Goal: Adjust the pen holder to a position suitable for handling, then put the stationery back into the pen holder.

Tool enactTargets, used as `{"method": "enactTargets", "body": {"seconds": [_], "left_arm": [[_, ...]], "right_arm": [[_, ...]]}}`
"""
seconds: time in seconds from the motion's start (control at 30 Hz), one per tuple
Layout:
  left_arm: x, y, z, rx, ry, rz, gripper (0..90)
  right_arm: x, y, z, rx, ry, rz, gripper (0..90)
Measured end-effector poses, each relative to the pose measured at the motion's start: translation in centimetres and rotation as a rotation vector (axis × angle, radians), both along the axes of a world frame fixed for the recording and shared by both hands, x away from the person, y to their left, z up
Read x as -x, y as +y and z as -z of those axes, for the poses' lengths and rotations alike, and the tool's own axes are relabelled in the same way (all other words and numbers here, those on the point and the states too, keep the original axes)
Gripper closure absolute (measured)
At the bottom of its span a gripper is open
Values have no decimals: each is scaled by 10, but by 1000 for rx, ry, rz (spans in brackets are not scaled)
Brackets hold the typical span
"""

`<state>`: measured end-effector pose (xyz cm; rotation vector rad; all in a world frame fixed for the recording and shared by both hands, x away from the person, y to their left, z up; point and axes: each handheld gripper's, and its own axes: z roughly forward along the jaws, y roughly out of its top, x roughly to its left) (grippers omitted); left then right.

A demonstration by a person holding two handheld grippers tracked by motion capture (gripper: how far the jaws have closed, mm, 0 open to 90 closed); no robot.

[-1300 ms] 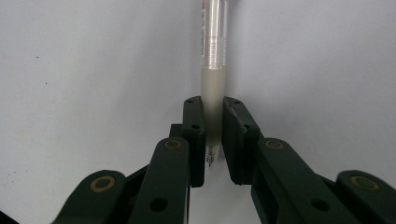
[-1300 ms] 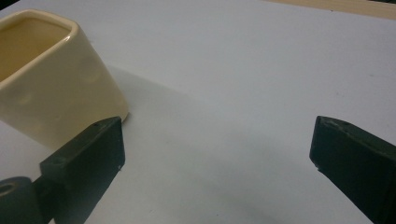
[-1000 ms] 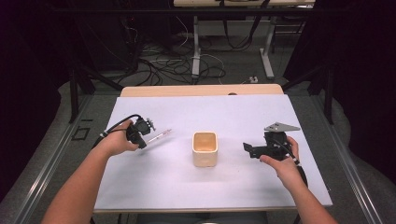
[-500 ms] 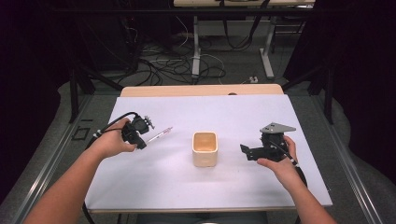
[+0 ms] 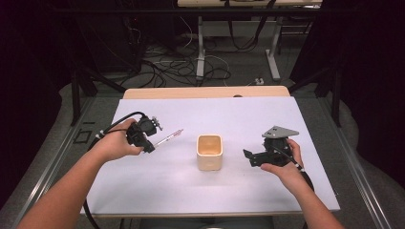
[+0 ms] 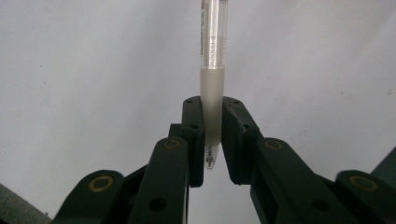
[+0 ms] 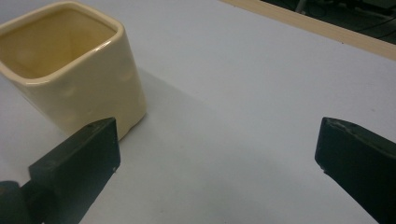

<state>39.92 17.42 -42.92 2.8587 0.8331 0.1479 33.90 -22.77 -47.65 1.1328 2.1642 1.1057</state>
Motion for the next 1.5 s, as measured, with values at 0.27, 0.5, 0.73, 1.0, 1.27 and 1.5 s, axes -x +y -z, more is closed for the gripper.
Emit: {"method": "enactTargets", "body": {"seconds": [0.27, 0.5, 0.73, 1.0, 1.27, 1.5], "left_arm": [[5, -8, -16, 1, 14, 17, 802], [9, -17, -24, -10, 17, 40, 802], [10, -26, -35, 24, 32, 64, 802], [12, -42, -44, 30, 48, 89, 802], [11, -58, -53, 49, 51, 107, 803], [8, -72, -56, 43, 81, 134, 802]], "right_arm": [[3, 12, -6, 101, -62, -52, 41], [11, 24, -20, 183, -116, -119, 107], [19, 43, -37, 313, -244, -227, 158], [35, 77, -48, 560, -452, -355, 292], [38, 103, -55, 674, -569, -451, 379], [40, 119, -53, 778, -672, -497, 446]]}}
